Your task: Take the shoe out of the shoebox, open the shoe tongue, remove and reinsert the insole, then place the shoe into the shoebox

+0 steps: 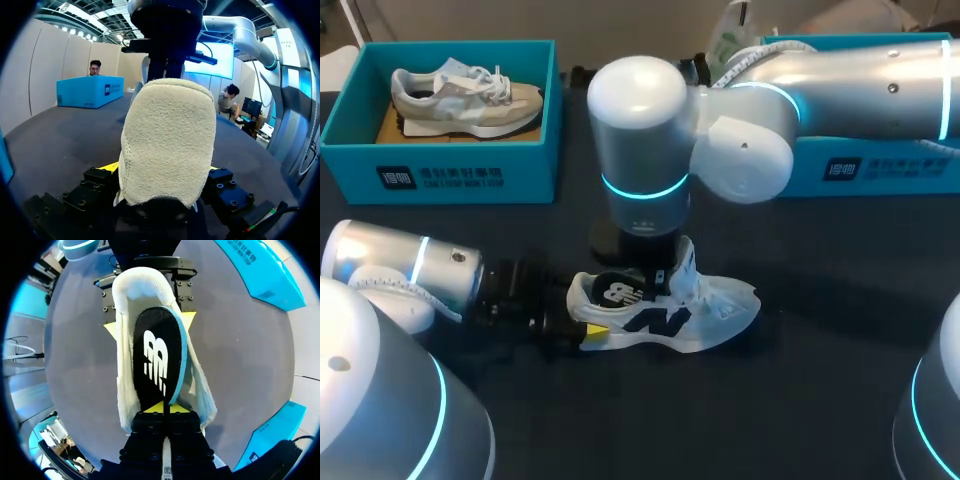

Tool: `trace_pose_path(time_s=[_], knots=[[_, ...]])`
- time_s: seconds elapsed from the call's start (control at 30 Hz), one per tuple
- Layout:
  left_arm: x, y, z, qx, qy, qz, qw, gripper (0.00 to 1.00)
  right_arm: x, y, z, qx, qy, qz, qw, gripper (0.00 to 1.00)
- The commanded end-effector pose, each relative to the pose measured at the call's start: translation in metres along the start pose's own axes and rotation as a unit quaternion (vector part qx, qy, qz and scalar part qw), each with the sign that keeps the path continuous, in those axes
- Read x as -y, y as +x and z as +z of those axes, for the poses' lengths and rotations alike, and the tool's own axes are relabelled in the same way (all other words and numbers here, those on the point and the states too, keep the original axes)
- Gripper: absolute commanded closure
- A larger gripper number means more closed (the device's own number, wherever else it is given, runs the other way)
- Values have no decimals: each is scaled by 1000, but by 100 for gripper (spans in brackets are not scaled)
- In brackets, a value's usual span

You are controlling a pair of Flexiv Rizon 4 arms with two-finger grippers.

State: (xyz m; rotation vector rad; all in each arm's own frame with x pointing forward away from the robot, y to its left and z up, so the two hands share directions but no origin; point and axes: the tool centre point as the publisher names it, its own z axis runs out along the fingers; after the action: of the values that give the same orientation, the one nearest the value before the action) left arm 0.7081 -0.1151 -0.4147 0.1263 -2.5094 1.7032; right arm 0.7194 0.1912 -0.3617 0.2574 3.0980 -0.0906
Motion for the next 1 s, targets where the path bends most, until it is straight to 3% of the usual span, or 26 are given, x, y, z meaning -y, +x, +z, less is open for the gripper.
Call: trace_pose_path(time_s=[0.03, 0.43, 1.0], knots=[[-3, -1, 0, 1, -1, 0, 1000, 100, 10, -3, -10, 2, -12, 1, 1000, 100], [-3, -1, 0, 1, -1, 0, 1000, 100, 6, -6, -28, -16, -46, -10, 999, 100], [-3, -1, 0, 1, -1, 0, 1000, 100, -29, -13, -50, -29, -104, -70, 992, 100]])
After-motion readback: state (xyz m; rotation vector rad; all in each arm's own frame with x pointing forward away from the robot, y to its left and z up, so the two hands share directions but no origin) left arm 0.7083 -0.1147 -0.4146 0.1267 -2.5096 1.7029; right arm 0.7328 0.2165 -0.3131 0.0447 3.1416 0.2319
